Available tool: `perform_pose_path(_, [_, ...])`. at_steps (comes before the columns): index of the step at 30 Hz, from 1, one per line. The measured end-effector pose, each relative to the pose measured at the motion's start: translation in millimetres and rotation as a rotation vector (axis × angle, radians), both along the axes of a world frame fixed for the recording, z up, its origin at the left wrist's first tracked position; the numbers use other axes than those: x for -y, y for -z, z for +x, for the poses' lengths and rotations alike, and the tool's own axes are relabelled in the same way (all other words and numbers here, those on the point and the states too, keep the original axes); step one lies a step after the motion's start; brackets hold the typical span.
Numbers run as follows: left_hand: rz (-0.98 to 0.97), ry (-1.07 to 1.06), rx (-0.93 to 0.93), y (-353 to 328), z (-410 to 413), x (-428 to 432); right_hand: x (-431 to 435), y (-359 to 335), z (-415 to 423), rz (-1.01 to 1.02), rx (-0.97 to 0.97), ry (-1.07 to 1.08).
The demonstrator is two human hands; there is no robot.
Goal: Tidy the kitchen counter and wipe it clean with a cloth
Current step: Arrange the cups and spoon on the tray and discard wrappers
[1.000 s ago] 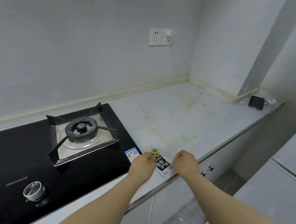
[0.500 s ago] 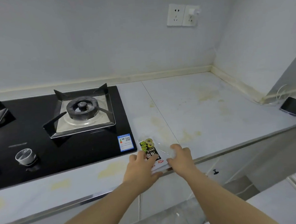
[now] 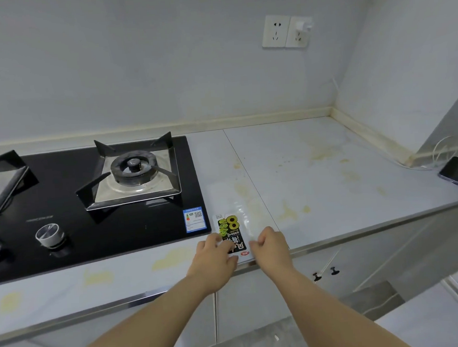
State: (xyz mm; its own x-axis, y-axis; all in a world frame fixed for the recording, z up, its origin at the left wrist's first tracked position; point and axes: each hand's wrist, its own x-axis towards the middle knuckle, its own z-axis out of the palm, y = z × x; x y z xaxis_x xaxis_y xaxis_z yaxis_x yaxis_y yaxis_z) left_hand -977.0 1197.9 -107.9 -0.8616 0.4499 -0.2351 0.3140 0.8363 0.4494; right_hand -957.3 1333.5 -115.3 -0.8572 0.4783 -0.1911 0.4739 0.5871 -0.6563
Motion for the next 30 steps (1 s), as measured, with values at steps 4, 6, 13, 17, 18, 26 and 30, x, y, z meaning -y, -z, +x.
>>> perform_pose_path(4, [0.146,-0.209,0.102,-2.6,-1.7,-8.4,16.2,0.2,6.0,0.058,0.092,-0.062])
perform_pose_path(6, [0.252,-0.343,0.190,-3.9,-3.8,-14.3,20.4,2.0,8.1,0.062,0.108,-0.054])
perform_pose_path(13, [0.577,-0.679,0.400,-12.9,-7.5,-25.4,20.9,-1.5,6.2,-0.090,0.031,0.065])
perform_pose_path(17, [0.628,-0.745,0.392,-11.2,-5.2,-24.7,16.1,-8.8,9.9,-0.181,0.014,0.056])
perform_pose_path(18, [0.638,-0.756,0.396,-12.0,-4.6,-24.4,15.7,-10.8,11.0,-0.201,0.014,0.050])
perform_pose_path(26, [0.684,-0.796,0.420,-24.1,-7.9,-12.7,24.5,-16.9,11.8,-0.356,-0.008,0.000])
perform_pose_path(30, [0.706,-0.802,0.399,-26.8,-12.4,3.9,36.8,-28.1,4.8,-0.372,-0.032,-0.024])
